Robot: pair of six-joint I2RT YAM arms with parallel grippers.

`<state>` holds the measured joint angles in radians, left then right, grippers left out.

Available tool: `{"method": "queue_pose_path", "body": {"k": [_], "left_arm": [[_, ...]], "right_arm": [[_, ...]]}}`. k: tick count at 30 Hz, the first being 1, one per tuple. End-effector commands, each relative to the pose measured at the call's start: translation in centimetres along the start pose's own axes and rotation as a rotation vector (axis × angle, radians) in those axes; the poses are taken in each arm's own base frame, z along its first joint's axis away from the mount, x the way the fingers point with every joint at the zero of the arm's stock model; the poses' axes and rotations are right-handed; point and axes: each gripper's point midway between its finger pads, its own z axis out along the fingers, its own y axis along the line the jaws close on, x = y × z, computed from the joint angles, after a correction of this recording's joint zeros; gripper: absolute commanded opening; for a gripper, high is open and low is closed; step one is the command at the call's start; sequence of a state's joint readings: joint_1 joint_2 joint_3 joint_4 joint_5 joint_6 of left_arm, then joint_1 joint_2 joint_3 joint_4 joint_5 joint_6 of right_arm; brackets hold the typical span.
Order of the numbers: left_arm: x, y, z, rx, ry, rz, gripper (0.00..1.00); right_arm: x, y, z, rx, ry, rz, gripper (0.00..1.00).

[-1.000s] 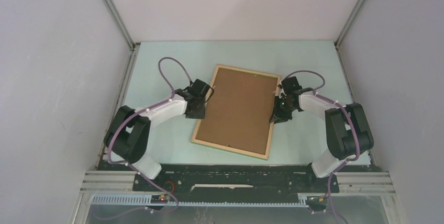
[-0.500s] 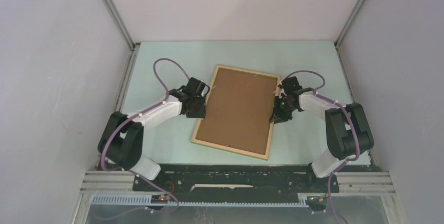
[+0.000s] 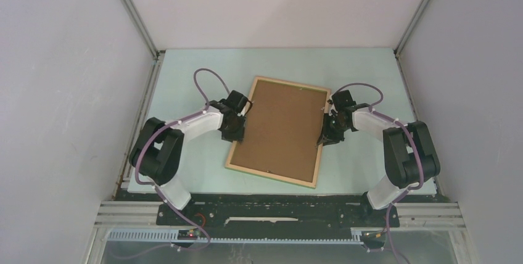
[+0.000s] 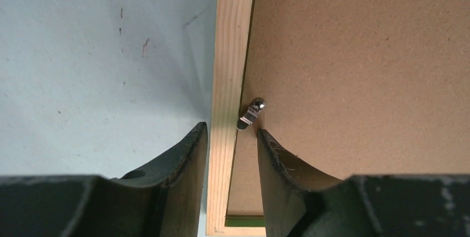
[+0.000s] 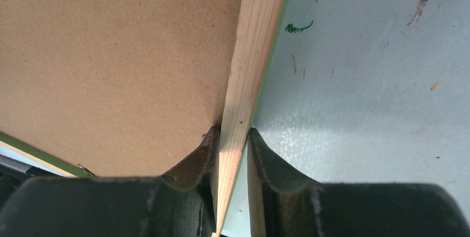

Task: Put the photo into the frame

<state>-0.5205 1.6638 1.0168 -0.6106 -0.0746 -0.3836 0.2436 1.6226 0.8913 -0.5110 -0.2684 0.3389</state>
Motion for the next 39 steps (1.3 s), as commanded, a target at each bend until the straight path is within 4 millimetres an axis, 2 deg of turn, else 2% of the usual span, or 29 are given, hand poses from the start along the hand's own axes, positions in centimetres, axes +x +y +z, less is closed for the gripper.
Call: {"method": "queue_pose_path", "body": {"k": [1,8,14,21,25,27,28,29,31,33,34,39], "left_arm": [[-2.6,-0.9,-0.5,0.016,-0.044,0.020,0.34],[-3.0,0.0,0.6,0.017,-0.027,-0.020,0.19],[-1.7,1.2,1.6,-0.027,0.001,-0.026,0.01],[0.3,3.1,2.2,-0.090,-0.021,-0.039,0.00],[0.3,1.5,2.3,0.056,-0.068,-0.085,0.00],[-0.1,0.7,1.7,0.125,-0.086,-0.123,0.00],[-0.2,0.6,1.6,0.130,-0.090,-0.135,0.01],[-0.5,0.5,1.2,0.131,-0.103,-0.152,0.07],[-0.9,0.3,0.4,0.143,-0.124,-0.169,0.13],[-1.4,-0.1,-0.4,0.167,-0.144,-0.170,0.27],[-1.5,-0.1,-0.7,0.170,-0.148,-0.173,0.31],[-1.8,0.0,-1.9,0.175,-0.171,-0.181,0.40]], "right_arm": [[-1.3,0.4,-0.3,-0.011,-0.043,-0.050,0.04],[-1.3,0.4,-0.2,-0.012,-0.041,-0.052,0.04],[-1.3,0.4,-0.1,-0.012,-0.040,-0.051,0.04],[-1.3,0.3,-0.2,-0.011,-0.039,-0.050,0.04],[-1.3,0.4,-0.2,-0.014,-0.041,-0.051,0.04],[-1.3,0.4,-0.2,-0.014,-0.040,-0.050,0.04],[-1.3,0.4,-0.2,-0.014,-0.040,-0.051,0.04],[-1.3,0.4,-0.2,-0.015,-0.038,-0.050,0.04],[-1.2,0.4,-0.1,-0.018,-0.035,-0.049,0.04],[-1.2,0.4,-0.1,-0.018,-0.034,-0.048,0.04],[-1.2,0.4,-0.1,-0.018,-0.034,-0.049,0.04],[-1.2,0.4,-0.1,-0.019,-0.033,-0.049,0.04]]}}
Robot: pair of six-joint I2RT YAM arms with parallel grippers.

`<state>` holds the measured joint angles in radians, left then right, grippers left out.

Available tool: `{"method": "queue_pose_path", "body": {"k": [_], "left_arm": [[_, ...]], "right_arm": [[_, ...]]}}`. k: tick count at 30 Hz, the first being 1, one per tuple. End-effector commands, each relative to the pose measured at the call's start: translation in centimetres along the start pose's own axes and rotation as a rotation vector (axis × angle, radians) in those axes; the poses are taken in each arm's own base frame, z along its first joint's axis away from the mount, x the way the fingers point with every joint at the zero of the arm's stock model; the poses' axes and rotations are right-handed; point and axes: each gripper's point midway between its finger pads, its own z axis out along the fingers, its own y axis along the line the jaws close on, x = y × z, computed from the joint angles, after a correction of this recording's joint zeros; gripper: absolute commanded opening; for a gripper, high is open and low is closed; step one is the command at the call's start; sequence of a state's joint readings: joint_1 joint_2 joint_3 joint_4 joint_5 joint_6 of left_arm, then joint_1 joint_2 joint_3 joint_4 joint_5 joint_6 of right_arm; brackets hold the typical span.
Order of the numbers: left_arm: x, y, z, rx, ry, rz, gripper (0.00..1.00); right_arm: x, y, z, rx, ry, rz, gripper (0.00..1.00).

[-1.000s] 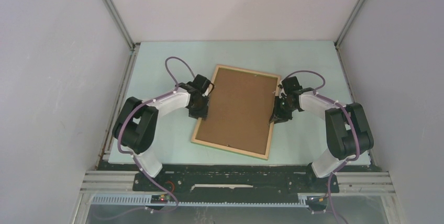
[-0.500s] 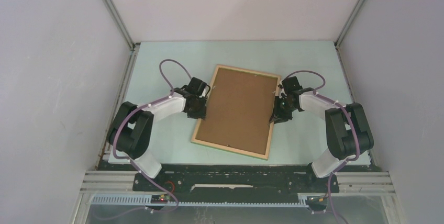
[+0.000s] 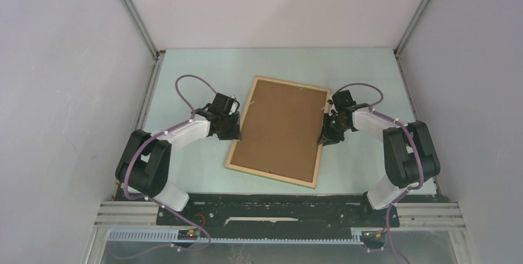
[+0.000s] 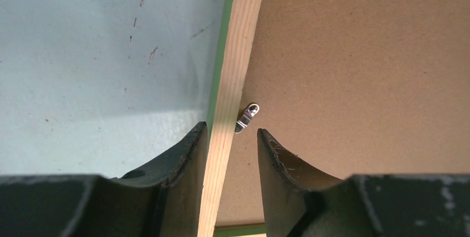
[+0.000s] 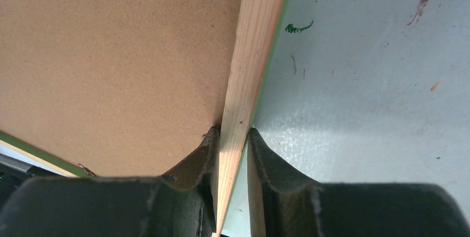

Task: Put the photo into the frame

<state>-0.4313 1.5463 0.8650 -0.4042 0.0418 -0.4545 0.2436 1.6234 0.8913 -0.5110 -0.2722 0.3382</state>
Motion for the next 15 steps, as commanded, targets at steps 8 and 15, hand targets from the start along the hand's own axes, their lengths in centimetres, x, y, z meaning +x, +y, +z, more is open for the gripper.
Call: {"method": "queue_pose_path", "body": {"k": [8,15], "left_arm": [[-0.3,0.6,-0.9,-0.026,-0.018,-0.017,0.32],[0.0,0.4,0.1,-0.026,0.027,0.004,0.32]], "right_arm": [[-1.3,0.5,-0.1,-0.019,-0.033,-0.051,0.03],[-1.3,0.6,-0.1,-0.019,-0.032,-0.052,0.03]]}}
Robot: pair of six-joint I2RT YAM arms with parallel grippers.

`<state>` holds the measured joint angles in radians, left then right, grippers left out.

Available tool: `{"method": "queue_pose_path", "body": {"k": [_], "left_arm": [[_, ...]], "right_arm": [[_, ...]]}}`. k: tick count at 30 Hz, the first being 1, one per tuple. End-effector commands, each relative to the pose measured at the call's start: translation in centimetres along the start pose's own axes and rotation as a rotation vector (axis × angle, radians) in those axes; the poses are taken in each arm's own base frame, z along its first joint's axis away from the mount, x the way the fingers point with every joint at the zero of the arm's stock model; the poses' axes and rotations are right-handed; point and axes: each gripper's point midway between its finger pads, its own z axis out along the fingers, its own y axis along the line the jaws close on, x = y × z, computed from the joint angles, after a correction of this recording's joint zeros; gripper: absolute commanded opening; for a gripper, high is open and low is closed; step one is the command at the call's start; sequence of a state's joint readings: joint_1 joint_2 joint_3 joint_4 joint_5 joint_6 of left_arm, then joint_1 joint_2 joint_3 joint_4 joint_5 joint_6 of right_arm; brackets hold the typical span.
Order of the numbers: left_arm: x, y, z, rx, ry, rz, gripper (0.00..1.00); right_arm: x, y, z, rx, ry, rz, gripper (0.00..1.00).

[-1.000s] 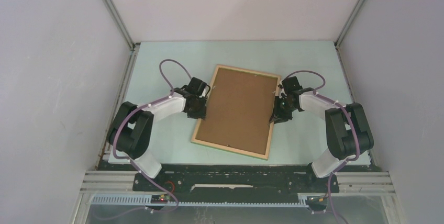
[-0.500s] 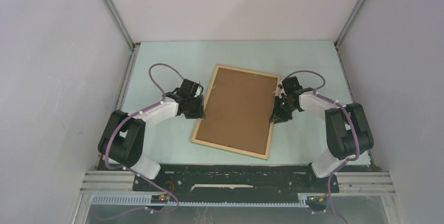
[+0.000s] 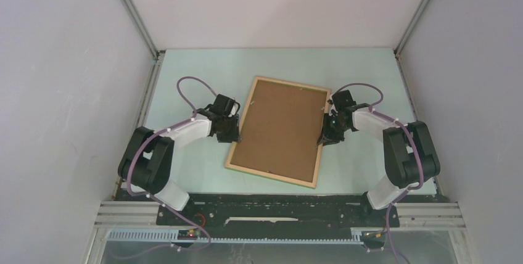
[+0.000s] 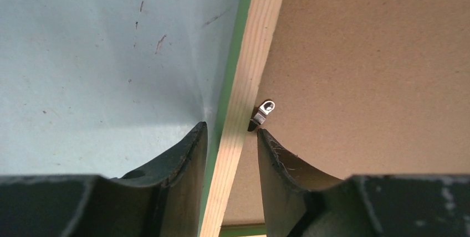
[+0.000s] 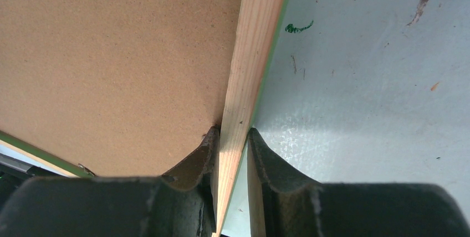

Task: Put the photo into the frame

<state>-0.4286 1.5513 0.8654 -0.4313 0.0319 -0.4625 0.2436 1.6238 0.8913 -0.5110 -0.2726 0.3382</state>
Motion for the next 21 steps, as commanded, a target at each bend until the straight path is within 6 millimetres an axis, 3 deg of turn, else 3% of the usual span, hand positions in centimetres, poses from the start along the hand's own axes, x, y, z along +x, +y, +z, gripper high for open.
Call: {"method": "queue_pose_path", "body": {"k": [1,11,13,16,21], "left_arm": [[-0.6,-0.1,0.2,-0.013,0.007,0.023,0.32],[-1.1,0.7,0.6,-0.074,-0.007,0.021,0.23],[-1.3,1.3,0.7,-0.111,-0.007,0.012,0.19],[-1.3,1.5,1.3,-0.143,0.009,-0.033,0.01],[-0.6,2.4,2.4,-0.198,0.034,-0.099,0.00]], "right_arm": [[-1.3,0.6,-0.1,-0.019,-0.032,-0.052,0.03],[-1.2,0.5,-0.1,-0.017,-0.031,-0.053,0.03],[-1.2,0.6,0.0,-0.018,-0.030,-0.054,0.03],[-1.2,0.6,0.1,-0.020,-0.027,-0.055,0.03],[-1.1,0.6,-0.1,-0.017,-0.028,-0.056,0.03]]}}
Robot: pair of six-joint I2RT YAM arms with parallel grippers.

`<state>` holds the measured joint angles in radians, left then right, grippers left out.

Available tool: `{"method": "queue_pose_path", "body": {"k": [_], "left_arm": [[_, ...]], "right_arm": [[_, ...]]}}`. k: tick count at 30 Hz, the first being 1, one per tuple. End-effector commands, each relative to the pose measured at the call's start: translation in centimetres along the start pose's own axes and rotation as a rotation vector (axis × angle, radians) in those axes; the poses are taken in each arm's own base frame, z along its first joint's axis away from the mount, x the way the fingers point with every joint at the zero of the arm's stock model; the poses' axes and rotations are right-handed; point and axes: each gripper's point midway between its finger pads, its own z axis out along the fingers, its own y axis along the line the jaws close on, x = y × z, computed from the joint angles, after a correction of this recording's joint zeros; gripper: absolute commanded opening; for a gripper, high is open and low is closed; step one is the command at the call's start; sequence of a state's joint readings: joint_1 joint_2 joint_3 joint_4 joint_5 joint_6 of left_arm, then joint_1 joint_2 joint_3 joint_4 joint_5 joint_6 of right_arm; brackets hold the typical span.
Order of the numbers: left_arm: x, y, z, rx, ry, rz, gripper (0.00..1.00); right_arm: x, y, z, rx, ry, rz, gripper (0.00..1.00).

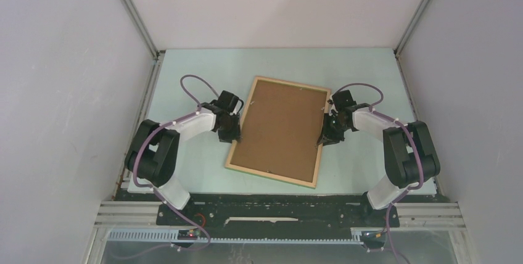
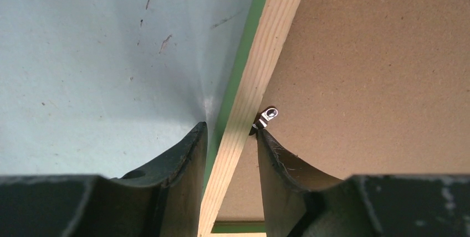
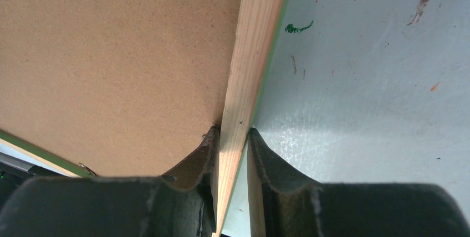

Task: Put the photo into the frame

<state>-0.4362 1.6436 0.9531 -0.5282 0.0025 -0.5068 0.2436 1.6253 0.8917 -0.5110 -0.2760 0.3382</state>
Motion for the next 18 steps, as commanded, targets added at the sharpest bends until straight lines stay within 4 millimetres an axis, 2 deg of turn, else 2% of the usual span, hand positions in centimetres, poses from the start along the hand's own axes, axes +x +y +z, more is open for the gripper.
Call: {"method": "queue_pose_path", "body": {"k": [1,7,13,18], "left_arm": [[-0.8,2.4,1.7,-0.147,-0.044,-0.072,0.00],[1.1,4.7,1.9,-0.223,-0.044,-0.101,0.00],[2.7,2.7,4.2,0.076,0.027,-0.264,0.00],[2.6,3.2,4.1,0.136,-0.017,-0.314,0.00]], "right_arm": [[-1.2,0.5,-0.2,-0.014,-0.031,-0.057,0.03],[-1.1,0.6,-0.1,-0.018,-0.028,-0.059,0.03],[-1.0,0.7,0.0,-0.019,-0.025,-0.062,0.02],[-0.9,0.7,0.0,-0.016,-0.022,-0.063,0.00]]}}
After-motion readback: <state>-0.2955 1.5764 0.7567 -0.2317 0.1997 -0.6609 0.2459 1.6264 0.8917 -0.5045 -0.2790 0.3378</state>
